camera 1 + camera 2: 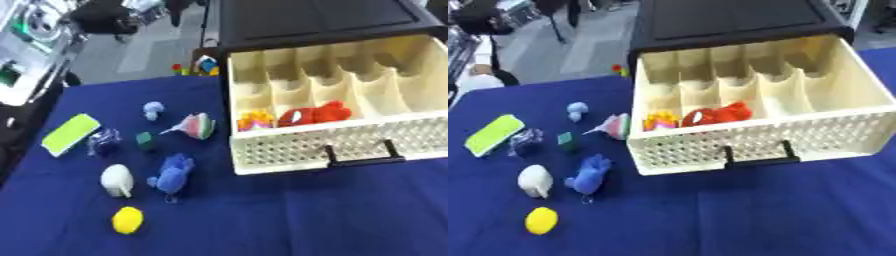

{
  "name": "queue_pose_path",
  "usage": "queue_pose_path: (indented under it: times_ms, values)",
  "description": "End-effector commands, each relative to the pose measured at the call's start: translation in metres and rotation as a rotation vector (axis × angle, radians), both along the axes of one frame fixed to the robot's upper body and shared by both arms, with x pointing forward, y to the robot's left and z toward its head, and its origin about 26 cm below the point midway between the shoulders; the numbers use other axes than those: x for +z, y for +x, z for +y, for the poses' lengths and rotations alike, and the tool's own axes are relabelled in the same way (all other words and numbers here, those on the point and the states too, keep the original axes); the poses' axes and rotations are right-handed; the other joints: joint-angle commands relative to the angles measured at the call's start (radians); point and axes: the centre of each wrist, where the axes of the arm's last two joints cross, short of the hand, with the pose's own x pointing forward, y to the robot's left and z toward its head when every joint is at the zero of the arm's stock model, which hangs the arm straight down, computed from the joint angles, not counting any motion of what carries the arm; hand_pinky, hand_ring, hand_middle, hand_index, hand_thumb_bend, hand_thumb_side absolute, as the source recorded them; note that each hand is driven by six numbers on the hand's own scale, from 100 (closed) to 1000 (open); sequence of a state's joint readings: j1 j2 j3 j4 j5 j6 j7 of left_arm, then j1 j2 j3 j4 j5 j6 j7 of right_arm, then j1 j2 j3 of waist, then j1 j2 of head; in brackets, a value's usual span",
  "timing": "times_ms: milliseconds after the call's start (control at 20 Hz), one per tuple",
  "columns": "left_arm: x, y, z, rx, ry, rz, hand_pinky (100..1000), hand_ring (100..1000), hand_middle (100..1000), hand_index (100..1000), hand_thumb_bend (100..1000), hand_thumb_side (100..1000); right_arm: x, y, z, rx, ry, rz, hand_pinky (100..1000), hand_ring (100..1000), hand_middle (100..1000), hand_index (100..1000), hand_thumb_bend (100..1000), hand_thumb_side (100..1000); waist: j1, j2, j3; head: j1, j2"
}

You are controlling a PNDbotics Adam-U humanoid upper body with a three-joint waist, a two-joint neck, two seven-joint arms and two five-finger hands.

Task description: Pick up objects from table and place into drawer.

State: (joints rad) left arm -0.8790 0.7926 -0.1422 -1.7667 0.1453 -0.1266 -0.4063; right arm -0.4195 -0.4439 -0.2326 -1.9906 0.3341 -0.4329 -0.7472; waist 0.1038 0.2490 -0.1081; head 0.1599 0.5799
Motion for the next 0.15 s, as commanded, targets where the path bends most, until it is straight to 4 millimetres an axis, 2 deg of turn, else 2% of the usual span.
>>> queue_pose_path:
  times_ms: [50,150]
  values:
    - [0.022,-0.034,0.017,0.081,-0.001,-0.147,430,681,648,808,379,669,0.007,-0.004,-0.005,-0.023,-0.017,-0.042,714,762,633,765,100,1000,-0.016,-0.021,0.009,-0.008,0.006]
    - [0.021,-0.045,0.024,0.133,-0.012,-0.185,433,684,656,810,386,661,0.007,-0.004,-0.006,-0.028,-0.014,-0.047,713,761,634,764,100,1000,-0.027,-0.021,0.018,-0.011,0.001]
